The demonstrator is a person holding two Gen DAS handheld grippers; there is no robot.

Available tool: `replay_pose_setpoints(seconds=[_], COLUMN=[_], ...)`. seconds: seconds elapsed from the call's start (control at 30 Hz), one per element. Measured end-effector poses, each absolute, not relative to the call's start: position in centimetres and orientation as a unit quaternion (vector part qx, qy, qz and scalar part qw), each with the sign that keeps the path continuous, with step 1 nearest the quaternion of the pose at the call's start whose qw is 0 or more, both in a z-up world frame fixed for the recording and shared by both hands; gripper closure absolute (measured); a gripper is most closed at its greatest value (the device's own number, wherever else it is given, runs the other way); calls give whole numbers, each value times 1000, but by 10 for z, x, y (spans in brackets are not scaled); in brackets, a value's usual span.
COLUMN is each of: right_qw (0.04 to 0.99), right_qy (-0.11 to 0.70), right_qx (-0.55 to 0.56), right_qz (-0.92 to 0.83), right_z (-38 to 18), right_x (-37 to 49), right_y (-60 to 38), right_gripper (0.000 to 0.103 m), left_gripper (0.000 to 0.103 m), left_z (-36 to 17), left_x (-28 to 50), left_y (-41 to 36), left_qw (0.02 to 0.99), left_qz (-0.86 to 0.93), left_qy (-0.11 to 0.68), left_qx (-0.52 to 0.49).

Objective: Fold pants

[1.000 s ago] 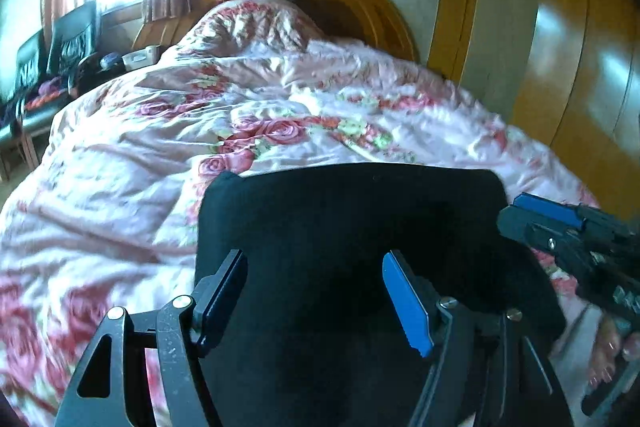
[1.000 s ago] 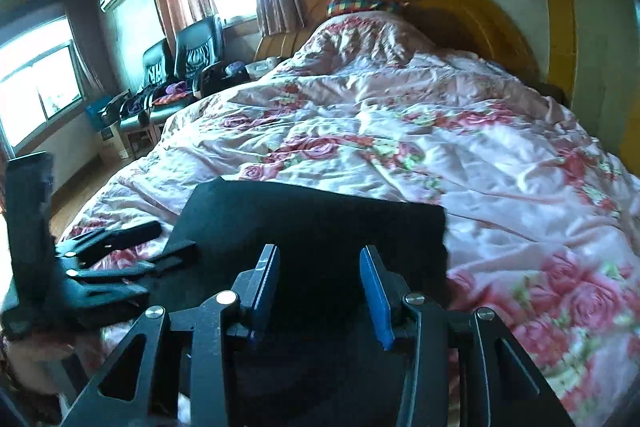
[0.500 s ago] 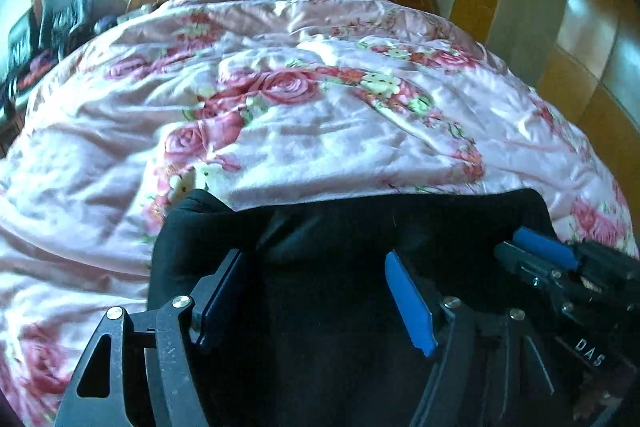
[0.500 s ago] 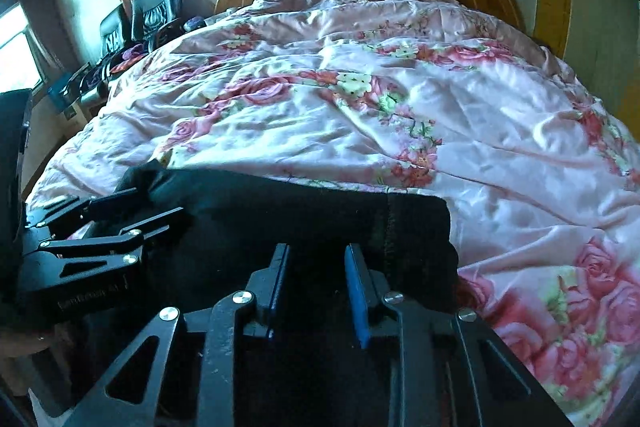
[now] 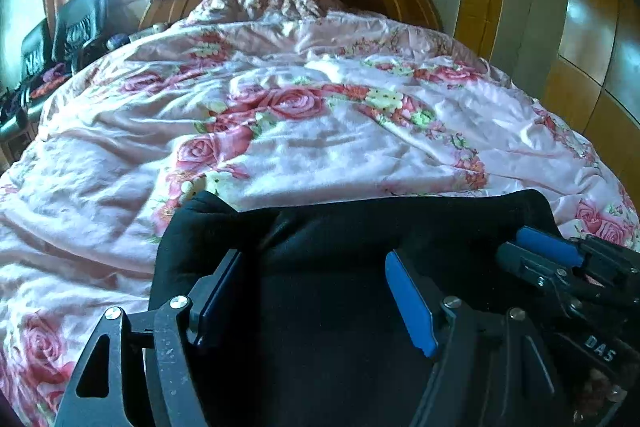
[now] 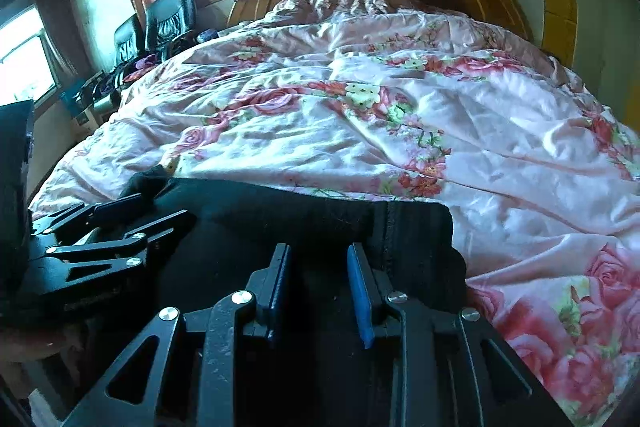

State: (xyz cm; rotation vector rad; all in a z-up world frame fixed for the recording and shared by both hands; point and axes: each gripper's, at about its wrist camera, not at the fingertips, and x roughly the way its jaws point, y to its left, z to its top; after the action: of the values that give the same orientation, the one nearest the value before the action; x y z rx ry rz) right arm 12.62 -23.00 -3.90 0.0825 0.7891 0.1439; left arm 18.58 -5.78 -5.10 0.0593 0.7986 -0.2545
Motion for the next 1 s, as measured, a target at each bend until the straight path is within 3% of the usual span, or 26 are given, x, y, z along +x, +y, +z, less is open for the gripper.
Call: replay_pose_setpoints(seconds=[0.13, 0.6, 1.0], right_qw=[923, 935, 930], right_qy=[375, 344, 359], right_qx=[41, 24, 32], right_qz=[78, 85, 76], right_z=[-27, -22, -30], right_x=[108, 29, -2], right_y=[-227, -208, -219], right_gripper=[58, 58, 58], left_gripper=[29, 29, 29], left_z=[-47, -37, -52], left_x=[173, 116, 45], left_y=[-50, -35, 2], left_qw=[921, 919, 908], left_qz=[-116, -122, -164], left_qy=[373, 374, 386], left_qx=[6, -38, -13])
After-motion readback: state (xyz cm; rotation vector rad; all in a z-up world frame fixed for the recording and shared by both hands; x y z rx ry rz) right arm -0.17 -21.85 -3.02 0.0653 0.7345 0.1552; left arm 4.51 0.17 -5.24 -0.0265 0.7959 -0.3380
